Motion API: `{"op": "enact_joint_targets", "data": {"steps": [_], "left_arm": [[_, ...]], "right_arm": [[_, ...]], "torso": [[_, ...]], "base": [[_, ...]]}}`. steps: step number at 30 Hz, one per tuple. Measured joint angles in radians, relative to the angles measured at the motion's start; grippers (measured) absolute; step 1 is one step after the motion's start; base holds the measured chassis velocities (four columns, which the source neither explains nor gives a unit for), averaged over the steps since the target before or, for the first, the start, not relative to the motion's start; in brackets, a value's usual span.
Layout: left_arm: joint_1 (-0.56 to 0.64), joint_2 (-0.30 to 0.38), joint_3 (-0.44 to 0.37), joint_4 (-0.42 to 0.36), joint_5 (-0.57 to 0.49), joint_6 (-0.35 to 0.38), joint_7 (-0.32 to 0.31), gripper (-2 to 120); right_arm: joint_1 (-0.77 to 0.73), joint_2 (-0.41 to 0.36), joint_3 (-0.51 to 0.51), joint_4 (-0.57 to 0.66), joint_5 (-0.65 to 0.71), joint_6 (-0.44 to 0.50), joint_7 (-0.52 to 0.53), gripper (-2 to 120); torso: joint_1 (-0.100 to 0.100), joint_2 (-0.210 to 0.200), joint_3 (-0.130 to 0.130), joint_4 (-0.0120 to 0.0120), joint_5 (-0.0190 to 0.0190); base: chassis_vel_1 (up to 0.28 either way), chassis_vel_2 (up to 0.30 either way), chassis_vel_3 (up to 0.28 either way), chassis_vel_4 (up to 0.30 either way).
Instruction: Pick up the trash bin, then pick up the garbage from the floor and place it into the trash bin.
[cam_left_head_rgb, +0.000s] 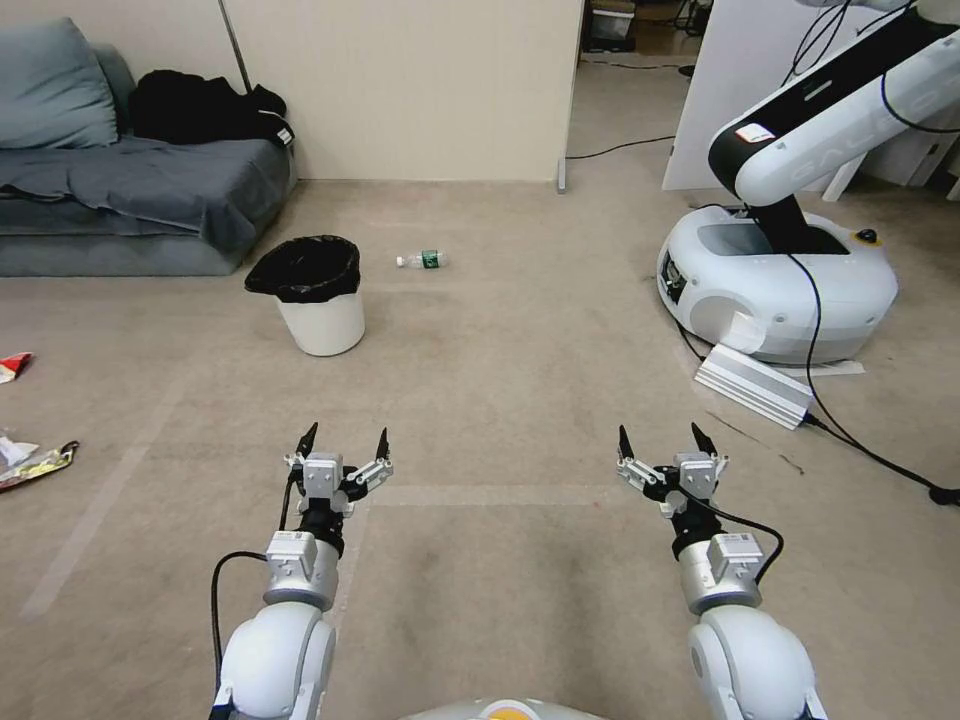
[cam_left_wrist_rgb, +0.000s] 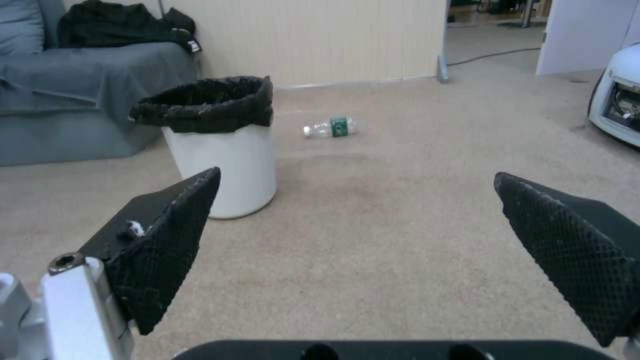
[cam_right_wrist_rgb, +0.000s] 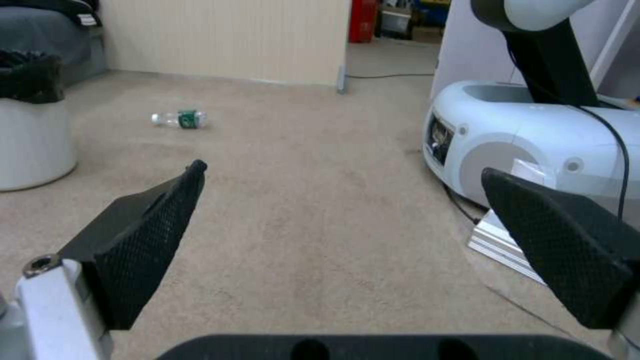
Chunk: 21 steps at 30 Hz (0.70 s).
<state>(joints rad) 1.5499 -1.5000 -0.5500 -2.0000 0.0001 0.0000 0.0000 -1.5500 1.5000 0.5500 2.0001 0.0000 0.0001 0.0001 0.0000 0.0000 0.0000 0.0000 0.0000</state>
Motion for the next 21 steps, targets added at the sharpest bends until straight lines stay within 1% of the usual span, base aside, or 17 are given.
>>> {"op": "enact_joint_targets", "data": {"steps": [9, 12, 15, 16, 17, 18, 19, 20, 21], "left_arm": [[0.0, 0.0, 0.0, 0.0, 0.0, 0.0, 0.0, 100], [0.009, 0.0, 0.001, -0.019, 0.011, 0.011, -0.01, 100], [0.062, -0.005, 0.009, -0.118, 0.077, 0.081, -0.067, 100], [0.062, -0.005, 0.009, -0.118, 0.077, 0.081, -0.067, 100], [0.076, -0.007, 0.011, -0.145, 0.095, 0.1, -0.083, 100], [0.087, -0.007, 0.012, -0.166, 0.101, 0.108, -0.09, 100], [0.087, -0.007, 0.012, -0.166, 0.101, 0.108, -0.09, 100], [0.098, -0.008, 0.015, -0.186, 0.113, 0.125, -0.103, 100], [0.114, -0.01, 0.019, -0.219, 0.13, 0.149, -0.122, 100]], "right_arm": [[0.0, 0.0, 0.0, 0.0, 0.0, 0.0, 0.0, 100], [-0.015, 0.005, 0.001, 0.014, -0.004, 0.0, 0.0, 100], [-0.109, 0.037, 0.009, 0.116, -0.038, 0.015, 0.013, 100], [-0.109, 0.037, 0.009, 0.116, -0.038, 0.015, 0.013, 100], [-0.139, 0.048, 0.012, 0.149, -0.049, 0.02, 0.017, 100], [-0.194, 0.067, 0.017, 0.208, -0.068, 0.03, 0.025, 100], [-0.194, 0.067, 0.017, 0.208, -0.068, 0.03, 0.025, 100], [-0.236, 0.081, 0.022, 0.253, -0.083, 0.037, 0.031, 100], [-0.276, 0.095, 0.025, 0.298, -0.098, 0.044, 0.037, 100]], "torso": [[0.0, 0.0, 0.0, 0.0, 0.0], [0.0, 0.0, 0.0, 0.0001, 0.0001], [0.0, 0.0, 0.0, 0.0, 0.0], [0.0, 0.0, 0.0, 0.0, 0.0], [0.0, 0.0, 0.0, -0.0001, -0.0001], [0.0, 0.0, 0.0, -0.0002, 0.0005], [0.0, 0.0, 0.0, -0.0002, 0.0005], [0.0, 0.0, 0.0, -0.0003, -0.0011], [0.0, 0.0, 0.0, -0.0003, -0.0001]], "base": [[0.0, 0.0, 0.0, 0.0], [0.0, 0.0, 0.0, 0.0], [0.0, 0.0, 0.0, 0.0], [0.0, 0.0, 0.0, 0.0], [0.0, 0.0, 0.0, 0.0], [0.0, 0.0, 0.0, 0.0], [0.0, 0.0, 0.0, 0.0], [0.0, 0.0, 0.0, 0.0], [0.0, 0.0, 0.0, 0.0]]}}
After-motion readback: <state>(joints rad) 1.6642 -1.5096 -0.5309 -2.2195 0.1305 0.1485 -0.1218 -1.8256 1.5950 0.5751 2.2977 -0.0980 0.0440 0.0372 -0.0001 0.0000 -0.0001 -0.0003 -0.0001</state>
